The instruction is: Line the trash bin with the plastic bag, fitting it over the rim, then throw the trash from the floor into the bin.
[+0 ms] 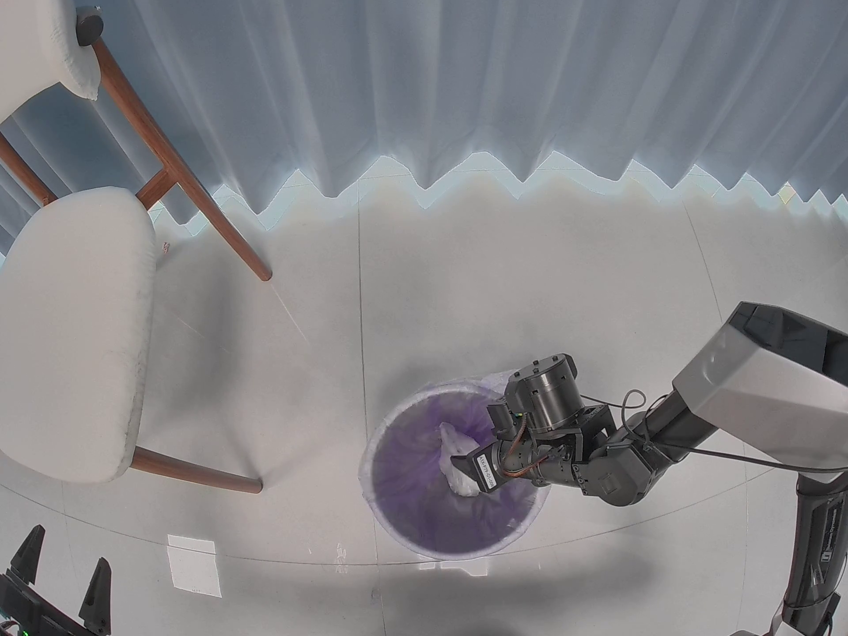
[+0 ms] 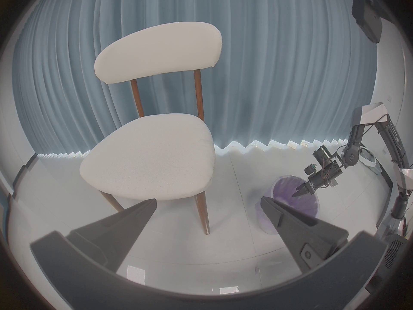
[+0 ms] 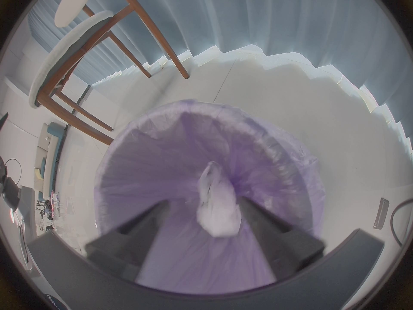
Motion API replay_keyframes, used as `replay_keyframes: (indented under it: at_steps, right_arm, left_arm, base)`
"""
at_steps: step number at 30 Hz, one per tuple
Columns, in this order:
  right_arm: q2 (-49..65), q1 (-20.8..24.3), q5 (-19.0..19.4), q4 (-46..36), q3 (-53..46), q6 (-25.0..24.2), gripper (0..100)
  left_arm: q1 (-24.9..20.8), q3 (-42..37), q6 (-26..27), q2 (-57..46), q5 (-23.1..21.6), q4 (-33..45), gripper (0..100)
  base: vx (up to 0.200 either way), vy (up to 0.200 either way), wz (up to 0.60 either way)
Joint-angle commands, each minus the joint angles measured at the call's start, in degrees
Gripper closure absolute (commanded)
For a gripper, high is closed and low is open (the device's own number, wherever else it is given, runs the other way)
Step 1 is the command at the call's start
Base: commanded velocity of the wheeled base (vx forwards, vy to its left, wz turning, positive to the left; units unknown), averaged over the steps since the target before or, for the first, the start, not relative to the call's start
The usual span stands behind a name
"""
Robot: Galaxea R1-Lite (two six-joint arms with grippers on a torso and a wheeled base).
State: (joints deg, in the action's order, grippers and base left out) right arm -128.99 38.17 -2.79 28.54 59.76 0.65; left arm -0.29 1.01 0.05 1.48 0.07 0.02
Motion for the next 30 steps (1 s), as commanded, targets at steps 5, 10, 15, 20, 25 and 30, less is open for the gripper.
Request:
replay_keyframes:
  at_steps: [5, 10, 15, 20, 25, 30]
  right_arm:
    - [5.1, 0.2, -1.3, -0.1, -3.5, 0.0, 0]
    - [17.5, -0.2, -2.2, -0.1, -9.7, -2.1, 0]
    - [33.5, -8.1, -5.3, -0.9, -15.4, -10.1, 0]
    - [51.8, -26.2, -5.1, -2.0, -25.5, -11.6, 0]
    - [82.3, -40.0, -4.2, -2.2, -43.4, -11.4, 0]
    - [100.9, -40.0, 1.4, -3.2, -54.6, -3.5, 0]
  left_arm:
    - [0.0, -1.0, -0.3, -1.0, 0.1, -0.1, 0]
    - [0.0, -1.0, -0.5, -1.0, 0.2, -0.2, 0]
    - [0.0, -1.0, -0.5, -1.0, 0.2, -0.2, 0]
    - [0.0, -1.0, -0.5, -1.0, 0.2, -0.3, 0]
    - [0.0, -1.0, -0.5, -1.0, 0.2, -0.4, 0]
    - [0.0, -1.0, -0.6, -1.0, 0.2, -0.4, 0]
  base:
    - [0.000, 0.000, 0.00]
    - [0.000, 0.000, 0.00]
    - [0.000, 0.000, 0.00]
    - [0.000, 0.000, 0.00]
    - [0.000, 0.000, 0.00]
    - [0.000, 0.000, 0.00]
